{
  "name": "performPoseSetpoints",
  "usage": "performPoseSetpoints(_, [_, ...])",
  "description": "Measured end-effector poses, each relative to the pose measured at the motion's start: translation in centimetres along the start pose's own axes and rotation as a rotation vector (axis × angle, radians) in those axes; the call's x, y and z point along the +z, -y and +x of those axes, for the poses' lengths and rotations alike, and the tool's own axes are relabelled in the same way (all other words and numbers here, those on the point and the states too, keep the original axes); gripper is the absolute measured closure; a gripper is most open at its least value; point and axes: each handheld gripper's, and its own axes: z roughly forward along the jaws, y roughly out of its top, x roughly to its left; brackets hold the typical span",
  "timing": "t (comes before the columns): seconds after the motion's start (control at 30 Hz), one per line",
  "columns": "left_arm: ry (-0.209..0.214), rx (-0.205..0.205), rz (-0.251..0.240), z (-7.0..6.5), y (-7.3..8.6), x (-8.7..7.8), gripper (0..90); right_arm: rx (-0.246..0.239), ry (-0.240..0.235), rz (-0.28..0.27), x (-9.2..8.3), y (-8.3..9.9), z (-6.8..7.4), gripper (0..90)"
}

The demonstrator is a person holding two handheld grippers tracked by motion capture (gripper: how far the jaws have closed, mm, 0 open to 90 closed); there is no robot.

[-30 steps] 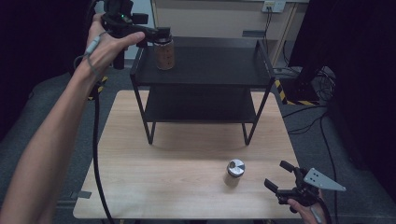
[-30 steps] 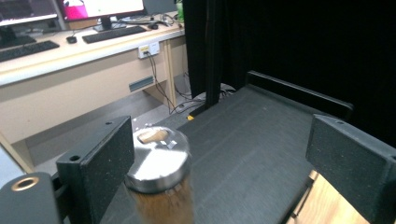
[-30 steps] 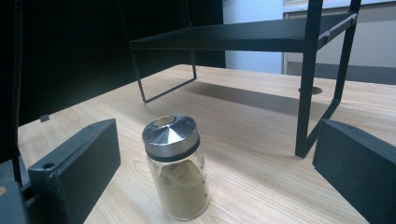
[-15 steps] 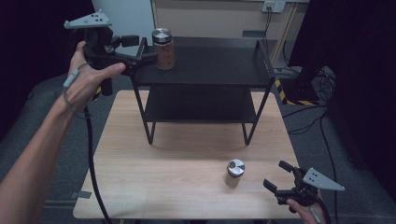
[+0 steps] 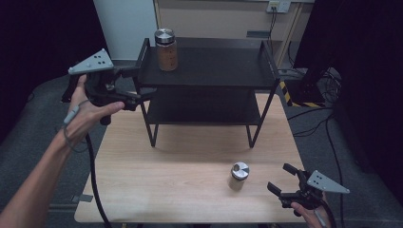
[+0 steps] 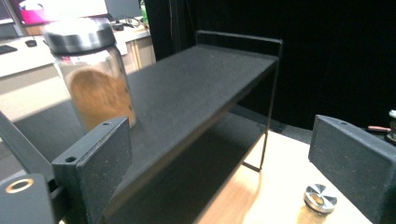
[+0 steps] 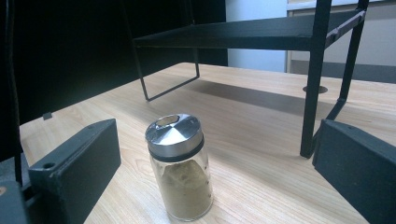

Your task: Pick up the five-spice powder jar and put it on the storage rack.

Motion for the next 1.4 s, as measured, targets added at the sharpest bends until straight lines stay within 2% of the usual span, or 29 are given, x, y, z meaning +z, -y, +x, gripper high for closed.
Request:
performPoseSetpoints(0.17, [0.028,-0.009,-0.003,-0.9,2.7,-0.2,4.9,0.001,0.001,0.0,0.0,0.0,0.0,1.4])
performPoseSetpoints(0.3, [0.031,0.004,0.01,-1.5,4.7,-0.5,4.9,-0.003,-0.002,0.0,0.0,0.0,0.0,1.4])
performPoseSetpoints(0.47, [0.046,-0.003,-0.01,-2.0,7.3,-1.1,4.9,-0.004,0.0,0.001,0.1,0.0,0.1,1.4])
performPoseSetpoints(0.53, [0.041,0.003,-0.011,-2.3,8.0,-1.3,4.9,-0.004,-0.001,0.002,0.1,0.0,0.1,1.4])
performPoseSetpoints(0.7, [0.036,0.008,0.01,-2.9,9.8,-1.3,4.9,-0.007,0.002,0.004,0.1,-0.1,0.1,1.4])
performPoseSetpoints(0.8, [0.028,0.023,0.039,-3.3,10.7,-1.1,5.0,-0.007,0.005,0.003,0.1,-0.1,0.2,1.4])
performPoseSetpoints(0.93, [0.024,0.018,0.05,-3.8,12.3,-1.0,4.9,-0.007,0.005,0.002,0.1,-0.1,0.2,1.4])
performPoseSetpoints(1.27, [0.003,-0.044,0.038,-4.6,17.1,-0.9,4.9,-0.009,0.01,0.002,0.0,-0.1,0.3,1.4])
performPoseSetpoints(1.4, [-0.002,-0.064,0.041,-4.9,18.5,-0.9,4.9,-0.011,0.012,0.003,0.0,-0.1,0.3,1.4])
